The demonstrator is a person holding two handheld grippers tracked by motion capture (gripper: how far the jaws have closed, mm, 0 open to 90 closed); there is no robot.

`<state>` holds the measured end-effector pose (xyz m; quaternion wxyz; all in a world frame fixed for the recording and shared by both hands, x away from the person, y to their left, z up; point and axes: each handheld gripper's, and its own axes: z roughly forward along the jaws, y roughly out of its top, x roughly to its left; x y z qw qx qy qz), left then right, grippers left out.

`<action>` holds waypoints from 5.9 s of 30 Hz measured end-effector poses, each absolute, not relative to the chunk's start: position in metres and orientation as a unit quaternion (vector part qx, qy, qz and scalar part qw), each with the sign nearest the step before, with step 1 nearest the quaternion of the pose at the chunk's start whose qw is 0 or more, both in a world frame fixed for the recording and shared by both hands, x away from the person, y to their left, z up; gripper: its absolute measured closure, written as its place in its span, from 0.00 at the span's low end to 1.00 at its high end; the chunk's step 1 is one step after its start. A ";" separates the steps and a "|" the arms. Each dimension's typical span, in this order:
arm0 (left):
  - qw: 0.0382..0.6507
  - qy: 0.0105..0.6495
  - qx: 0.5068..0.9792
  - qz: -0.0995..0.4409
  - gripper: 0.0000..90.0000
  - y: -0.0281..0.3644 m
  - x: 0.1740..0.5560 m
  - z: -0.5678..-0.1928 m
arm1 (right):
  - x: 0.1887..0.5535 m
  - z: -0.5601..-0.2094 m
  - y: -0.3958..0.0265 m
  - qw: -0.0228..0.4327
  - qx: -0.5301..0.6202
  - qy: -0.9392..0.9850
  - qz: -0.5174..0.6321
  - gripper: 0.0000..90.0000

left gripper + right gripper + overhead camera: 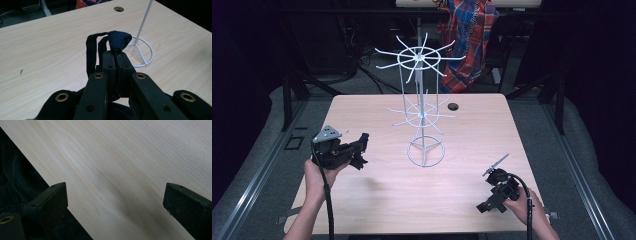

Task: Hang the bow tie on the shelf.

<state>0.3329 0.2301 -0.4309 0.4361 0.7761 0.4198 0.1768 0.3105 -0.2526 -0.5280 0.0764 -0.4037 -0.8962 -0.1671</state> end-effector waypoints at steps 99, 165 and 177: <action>0.429 0.367 0.810 0.161 0.97 0.135 0.373 -0.433 | 0.309 -0.528 -0.252 0.074 -0.401 -0.899 -0.159 0.06; 0.366 0.389 0.828 0.171 0.22 0.160 0.352 -0.437 | 0.309 -0.525 -0.254 0.073 -0.397 -0.900 -0.166 0.06; 0.334 0.415 0.829 0.170 0.15 0.191 0.336 -0.453 | 0.308 -0.525 -0.253 0.071 -0.397 -0.900 -0.166 0.06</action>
